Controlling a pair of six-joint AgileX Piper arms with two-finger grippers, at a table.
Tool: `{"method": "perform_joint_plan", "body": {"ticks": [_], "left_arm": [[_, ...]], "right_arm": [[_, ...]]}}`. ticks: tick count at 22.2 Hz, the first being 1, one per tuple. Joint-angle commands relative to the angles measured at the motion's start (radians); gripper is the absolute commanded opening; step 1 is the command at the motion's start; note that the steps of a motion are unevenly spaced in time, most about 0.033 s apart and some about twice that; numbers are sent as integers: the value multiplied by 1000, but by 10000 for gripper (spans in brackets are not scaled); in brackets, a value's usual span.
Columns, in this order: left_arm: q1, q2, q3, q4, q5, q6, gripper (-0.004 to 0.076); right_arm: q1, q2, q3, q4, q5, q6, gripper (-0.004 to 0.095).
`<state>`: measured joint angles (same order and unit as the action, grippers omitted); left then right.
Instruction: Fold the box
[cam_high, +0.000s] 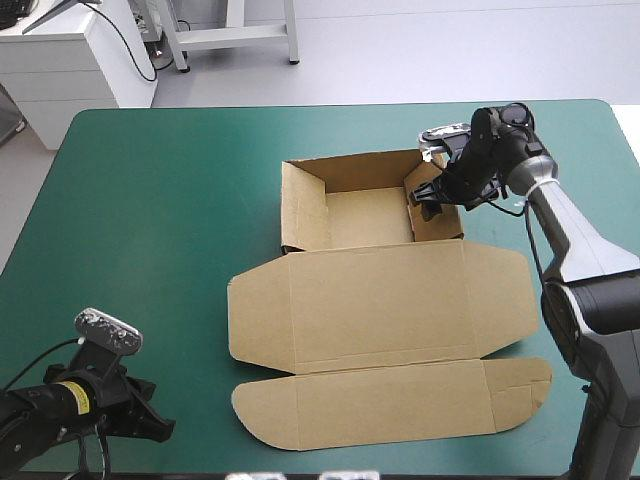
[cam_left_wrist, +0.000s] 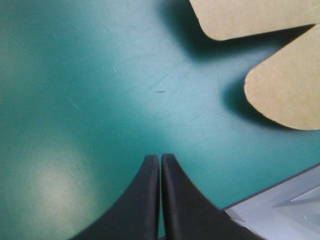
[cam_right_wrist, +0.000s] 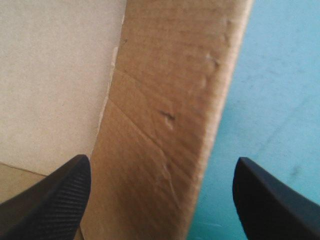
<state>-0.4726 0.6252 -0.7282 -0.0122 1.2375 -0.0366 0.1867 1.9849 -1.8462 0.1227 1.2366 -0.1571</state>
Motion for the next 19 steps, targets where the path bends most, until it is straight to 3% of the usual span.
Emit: {"method": "perform_joint_plan", "body": {"ticks": [1,7,9,13,14,19], "left_arm": [[-2,-15,8,-8,-47,-23,-8],[-2,-15,8,-10,-92,-23,-8],[-2,-15,8,-22,-92,-18,-8],[-2,-15,8,-62,-96,-20,-8],[-2,-15,8,-62,-98,-20,-8],[-2,-15,8,-47,-100,-20,-8]], "right_arm": [[-1,-31,-22,32,2,-15,722],[-1,-20,-22,11,-3,-15,682],[-1,-20,-22,2,-6,-19,525],[-1,-20,-22,-58,-10,-56,33],[-1,-20,-22,-83,-19,-56,-14],[-65,-22,-82,-116,-17,-61,-21]]}}
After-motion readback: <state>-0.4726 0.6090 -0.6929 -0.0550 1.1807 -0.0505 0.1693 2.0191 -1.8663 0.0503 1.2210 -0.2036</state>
